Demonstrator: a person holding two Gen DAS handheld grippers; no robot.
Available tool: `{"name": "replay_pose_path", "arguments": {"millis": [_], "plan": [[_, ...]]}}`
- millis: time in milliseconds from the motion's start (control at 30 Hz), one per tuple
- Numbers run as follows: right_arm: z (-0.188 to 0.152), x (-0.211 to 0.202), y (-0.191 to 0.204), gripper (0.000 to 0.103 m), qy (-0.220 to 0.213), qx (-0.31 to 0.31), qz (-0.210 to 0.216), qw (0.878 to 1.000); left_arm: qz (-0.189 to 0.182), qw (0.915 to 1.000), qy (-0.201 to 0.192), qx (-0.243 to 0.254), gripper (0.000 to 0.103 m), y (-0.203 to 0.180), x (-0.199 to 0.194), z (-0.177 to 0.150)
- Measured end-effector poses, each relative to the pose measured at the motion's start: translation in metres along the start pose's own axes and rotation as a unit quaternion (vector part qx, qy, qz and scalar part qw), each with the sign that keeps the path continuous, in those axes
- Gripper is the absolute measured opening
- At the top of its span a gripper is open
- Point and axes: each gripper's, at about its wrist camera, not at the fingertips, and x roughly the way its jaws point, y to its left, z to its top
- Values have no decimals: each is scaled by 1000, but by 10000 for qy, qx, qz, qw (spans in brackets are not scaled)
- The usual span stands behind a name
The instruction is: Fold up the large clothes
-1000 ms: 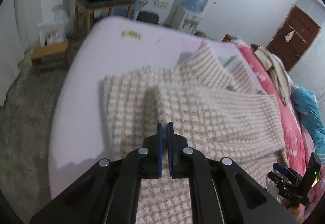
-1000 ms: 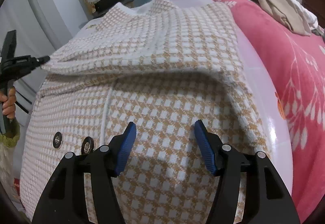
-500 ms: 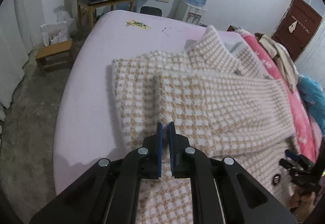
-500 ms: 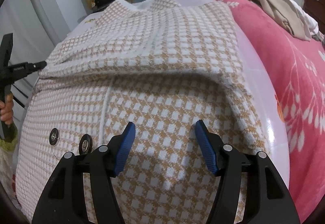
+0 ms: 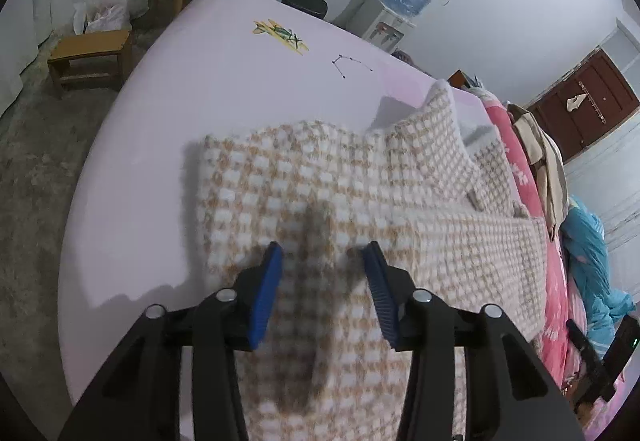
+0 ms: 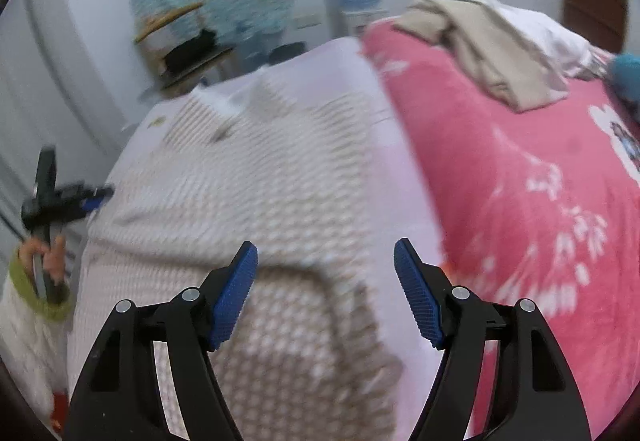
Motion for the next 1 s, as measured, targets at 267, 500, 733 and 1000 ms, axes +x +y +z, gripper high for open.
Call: {"name": "replay_pose_path", "arguments": {"millis": [267,500,733,1000], "plan": [[31,17,-38,68,-1,623,37,9981,164,9988,-278,373,7,-13,-10,0],[25,32,-32,68,165,461,14,9988,470,9906,-1092,670,6,-19,-51,-14],[50,63,-28,67,293,449,179,9984,518,9932,-878,566,7,2,-31,-29],[95,128,-14,48,703,215,94,9972,586,9917,-963,614,7,1,-30,-33]]}}
